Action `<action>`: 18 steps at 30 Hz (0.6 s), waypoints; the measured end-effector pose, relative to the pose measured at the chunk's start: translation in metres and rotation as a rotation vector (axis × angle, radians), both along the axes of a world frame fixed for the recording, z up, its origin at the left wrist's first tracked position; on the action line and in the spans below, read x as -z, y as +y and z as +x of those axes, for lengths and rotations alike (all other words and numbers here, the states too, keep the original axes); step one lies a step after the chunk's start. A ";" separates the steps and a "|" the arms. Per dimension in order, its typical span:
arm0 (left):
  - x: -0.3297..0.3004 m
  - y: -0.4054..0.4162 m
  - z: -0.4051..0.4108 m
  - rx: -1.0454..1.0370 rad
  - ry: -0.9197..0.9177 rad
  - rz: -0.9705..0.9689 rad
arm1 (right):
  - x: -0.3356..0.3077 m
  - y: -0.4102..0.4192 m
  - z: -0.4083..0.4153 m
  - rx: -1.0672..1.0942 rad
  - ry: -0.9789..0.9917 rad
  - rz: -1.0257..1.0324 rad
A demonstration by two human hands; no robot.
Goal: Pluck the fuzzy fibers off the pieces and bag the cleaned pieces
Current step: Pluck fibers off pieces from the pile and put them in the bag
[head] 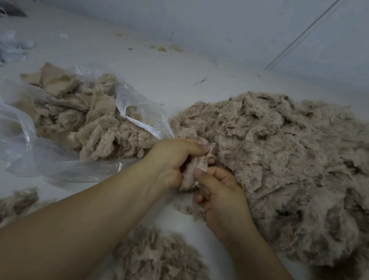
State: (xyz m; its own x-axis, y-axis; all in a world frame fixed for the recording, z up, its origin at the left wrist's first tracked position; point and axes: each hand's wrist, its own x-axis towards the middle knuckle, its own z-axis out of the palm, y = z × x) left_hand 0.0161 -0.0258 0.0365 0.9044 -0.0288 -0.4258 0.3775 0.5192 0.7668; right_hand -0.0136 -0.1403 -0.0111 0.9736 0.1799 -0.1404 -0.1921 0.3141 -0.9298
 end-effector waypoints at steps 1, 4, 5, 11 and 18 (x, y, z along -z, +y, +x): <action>-0.001 -0.001 0.004 -0.030 0.008 -0.001 | 0.000 0.000 0.000 -0.002 0.006 0.005; -0.001 -0.001 0.014 -0.108 -0.007 0.056 | 0.000 -0.001 -0.001 -0.011 0.015 0.010; 0.000 -0.001 0.016 -0.122 -0.009 0.075 | 0.000 -0.001 -0.001 -0.007 0.019 0.012; 0.001 0.003 0.020 -0.081 -0.055 0.132 | 0.001 -0.001 0.000 0.013 0.016 0.042; 0.010 0.020 -0.023 -0.115 -0.308 0.689 | 0.002 -0.001 -0.001 -0.011 -0.020 0.034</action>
